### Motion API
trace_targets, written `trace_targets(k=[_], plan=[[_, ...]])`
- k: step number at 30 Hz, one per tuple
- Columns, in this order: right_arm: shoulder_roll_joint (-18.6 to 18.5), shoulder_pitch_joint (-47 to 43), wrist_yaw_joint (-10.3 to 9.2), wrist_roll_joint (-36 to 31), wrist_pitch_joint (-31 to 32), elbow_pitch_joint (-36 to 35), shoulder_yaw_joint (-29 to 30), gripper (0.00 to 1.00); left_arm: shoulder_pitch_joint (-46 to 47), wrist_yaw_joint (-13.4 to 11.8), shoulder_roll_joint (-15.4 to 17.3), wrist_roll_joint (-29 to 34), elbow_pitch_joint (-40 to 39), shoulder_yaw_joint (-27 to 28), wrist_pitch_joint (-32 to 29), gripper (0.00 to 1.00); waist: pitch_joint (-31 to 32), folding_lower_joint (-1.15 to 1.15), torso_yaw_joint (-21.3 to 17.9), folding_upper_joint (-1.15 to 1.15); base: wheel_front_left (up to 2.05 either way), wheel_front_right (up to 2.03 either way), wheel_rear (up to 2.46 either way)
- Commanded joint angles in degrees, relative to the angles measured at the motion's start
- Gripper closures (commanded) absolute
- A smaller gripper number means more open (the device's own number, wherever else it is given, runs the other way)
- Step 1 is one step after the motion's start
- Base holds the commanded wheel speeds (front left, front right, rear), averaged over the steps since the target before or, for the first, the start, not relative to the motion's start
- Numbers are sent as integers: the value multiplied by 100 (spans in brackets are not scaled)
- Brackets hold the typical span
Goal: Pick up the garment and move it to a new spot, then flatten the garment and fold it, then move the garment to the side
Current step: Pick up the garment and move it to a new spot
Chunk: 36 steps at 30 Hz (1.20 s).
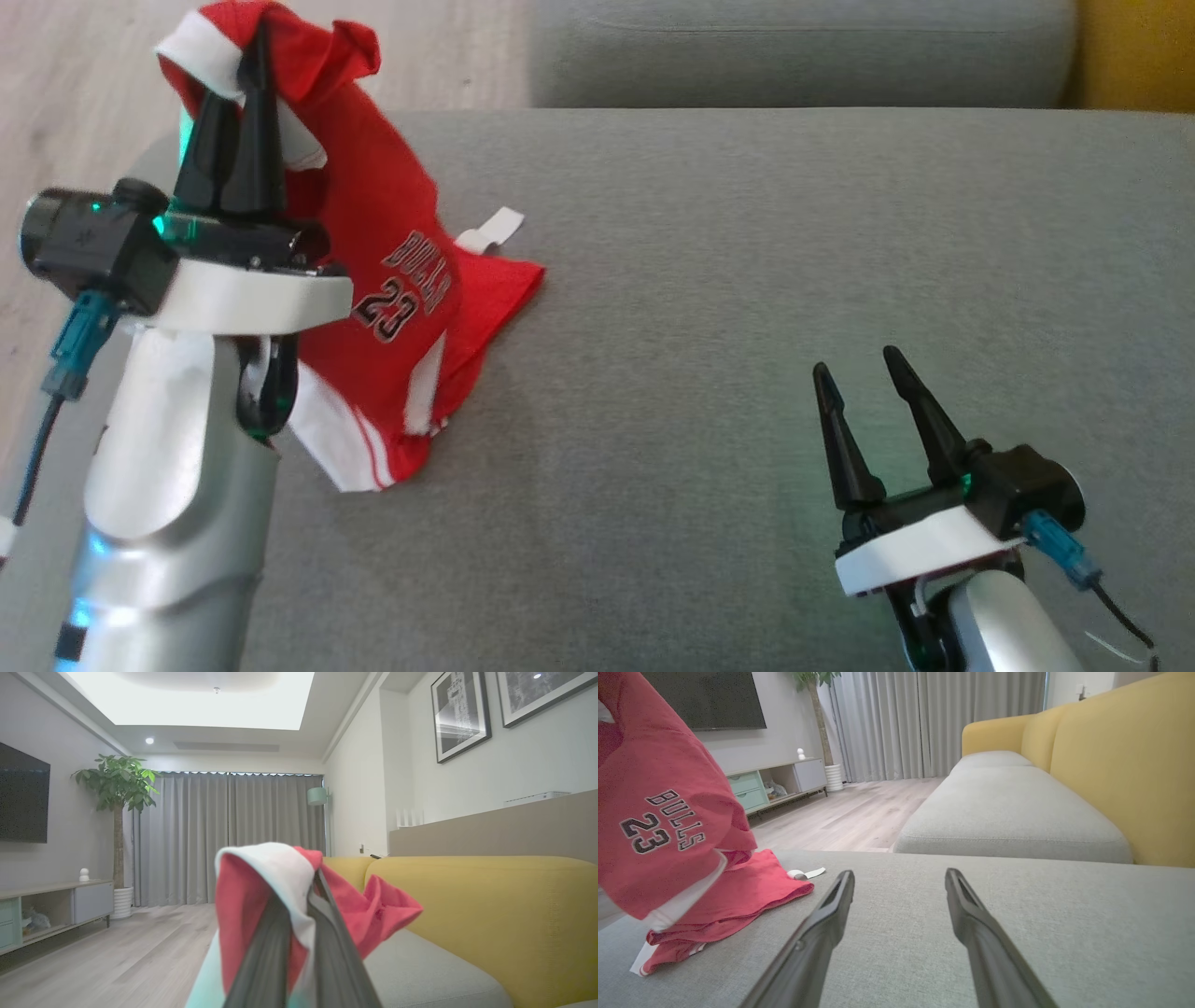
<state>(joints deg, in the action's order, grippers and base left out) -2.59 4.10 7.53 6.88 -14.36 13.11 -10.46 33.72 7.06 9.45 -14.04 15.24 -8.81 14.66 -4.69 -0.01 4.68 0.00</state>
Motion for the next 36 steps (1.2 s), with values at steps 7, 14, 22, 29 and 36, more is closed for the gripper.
trace_targets(k=[7, 14, 22, 29, 36], plan=[[-29, 254, -4, 190, -63, -278, -185, 0, 488, 21, 237, 59, -877, -278, -402, 100, -112, 1, -668, 0, 0, 0, 0], [-29, 481, -4, 313, -63, -517, -254, 0, 1006, 35, 159, -22, -901, -812, -730, 100, -363, 1, -1564, 0, 0, 0, 0], [-29, 667, -4, 532, -63, -780, -508, 0, 1642, -24, 88, 196, -325, -1109, -927, 100, -757, 1, -2688, 0, 0, 0, 0], [-29, 725, -4, 949, -63, -1121, -765, 0, 2309, 12, 143, 345, 873, -1499, -1229, 0, -1295, 1, -3549, 0, 0, 0, 0], [-29, 674, -4, 1048, -63, -1251, -887, 0, 2760, 39, 147, 145, 1492, -1963, -946, 0, -1449, 1, -3594, 0, 0, 0, 0]])
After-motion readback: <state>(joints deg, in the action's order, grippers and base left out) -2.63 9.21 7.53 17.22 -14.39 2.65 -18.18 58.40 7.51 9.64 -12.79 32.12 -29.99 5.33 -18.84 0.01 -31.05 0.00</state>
